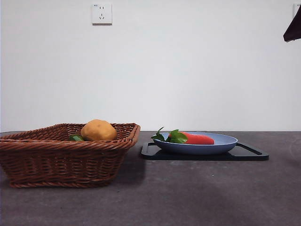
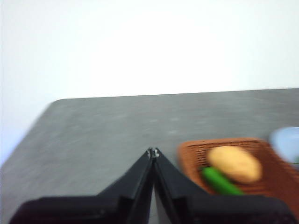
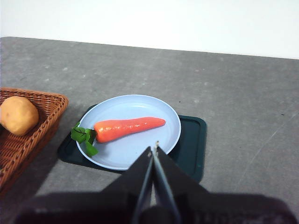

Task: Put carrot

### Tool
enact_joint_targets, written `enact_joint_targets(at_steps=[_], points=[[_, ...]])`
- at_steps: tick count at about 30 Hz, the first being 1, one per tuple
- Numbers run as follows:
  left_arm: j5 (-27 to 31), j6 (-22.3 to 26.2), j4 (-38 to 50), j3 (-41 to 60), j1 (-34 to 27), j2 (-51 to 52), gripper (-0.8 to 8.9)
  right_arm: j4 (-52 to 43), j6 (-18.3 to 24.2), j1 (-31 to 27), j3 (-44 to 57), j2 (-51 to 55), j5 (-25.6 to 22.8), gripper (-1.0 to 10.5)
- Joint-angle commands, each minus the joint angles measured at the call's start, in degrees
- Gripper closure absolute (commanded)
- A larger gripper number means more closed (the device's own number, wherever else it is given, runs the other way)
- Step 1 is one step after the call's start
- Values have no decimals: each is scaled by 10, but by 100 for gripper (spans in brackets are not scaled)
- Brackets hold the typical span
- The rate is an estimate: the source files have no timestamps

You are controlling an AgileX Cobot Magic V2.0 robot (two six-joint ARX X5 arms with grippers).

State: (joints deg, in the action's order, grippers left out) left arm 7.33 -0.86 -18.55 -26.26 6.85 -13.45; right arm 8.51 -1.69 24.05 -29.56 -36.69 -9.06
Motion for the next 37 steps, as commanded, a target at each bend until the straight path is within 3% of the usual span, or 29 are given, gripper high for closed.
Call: enact_joint_targets(at_steps=[1,8,23,37], points=[[-1,1,14,43,-49,27,807,-6,-4,3,-4,-2,-3,943],[-2,-41,19,138,-115,82,807,-7,-4,3,-4,-2,-3,943],[-17,-52,56,247,-115,134,807,-6,-4,3,-4,-2,-3,943],[-23,-52,62,249,-114,134,807,-6,-4,3,-4,-2,-3,943]])
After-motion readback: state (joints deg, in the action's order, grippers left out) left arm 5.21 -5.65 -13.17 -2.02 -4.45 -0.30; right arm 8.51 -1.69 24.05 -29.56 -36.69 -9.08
